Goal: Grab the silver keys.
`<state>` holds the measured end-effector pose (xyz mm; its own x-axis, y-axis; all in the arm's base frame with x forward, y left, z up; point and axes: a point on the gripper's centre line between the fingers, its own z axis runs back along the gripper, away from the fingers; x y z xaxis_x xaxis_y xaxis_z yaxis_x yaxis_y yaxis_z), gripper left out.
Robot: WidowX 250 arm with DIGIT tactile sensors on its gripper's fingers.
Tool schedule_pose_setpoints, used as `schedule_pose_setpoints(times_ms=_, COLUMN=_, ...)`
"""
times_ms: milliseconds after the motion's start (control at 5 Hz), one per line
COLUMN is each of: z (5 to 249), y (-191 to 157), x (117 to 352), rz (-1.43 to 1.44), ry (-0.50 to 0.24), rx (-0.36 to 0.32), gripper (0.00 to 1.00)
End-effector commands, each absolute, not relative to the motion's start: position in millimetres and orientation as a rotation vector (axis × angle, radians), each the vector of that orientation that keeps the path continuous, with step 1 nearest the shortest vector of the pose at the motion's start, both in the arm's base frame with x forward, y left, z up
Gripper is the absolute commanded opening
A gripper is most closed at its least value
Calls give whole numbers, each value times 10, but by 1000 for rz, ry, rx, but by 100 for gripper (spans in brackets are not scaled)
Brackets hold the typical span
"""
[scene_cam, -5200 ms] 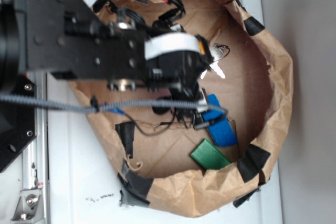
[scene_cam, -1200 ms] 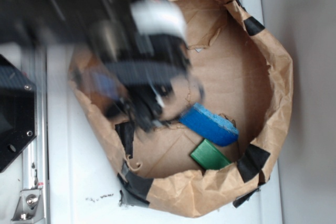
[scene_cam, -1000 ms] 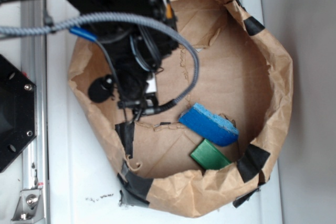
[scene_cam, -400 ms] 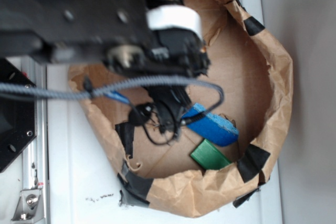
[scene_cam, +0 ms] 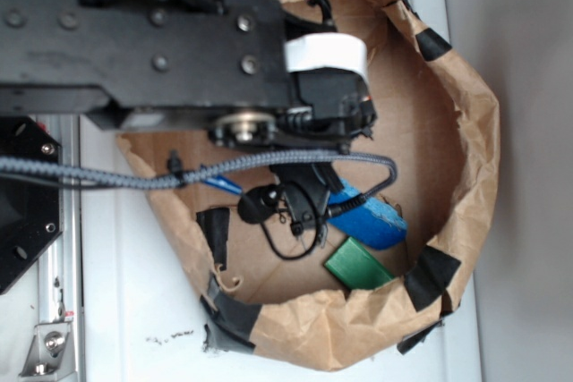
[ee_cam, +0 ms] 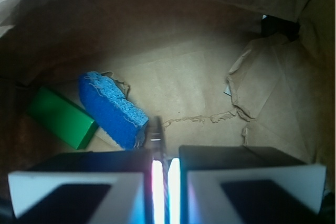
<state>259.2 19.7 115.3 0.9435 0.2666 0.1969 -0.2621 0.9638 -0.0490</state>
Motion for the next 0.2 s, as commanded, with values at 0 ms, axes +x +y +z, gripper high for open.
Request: schedule_pose_setpoints(times_ms=0, z=1312, y=247, x=2686, rz=257, ry=-321, rx=-11, gripper=0)
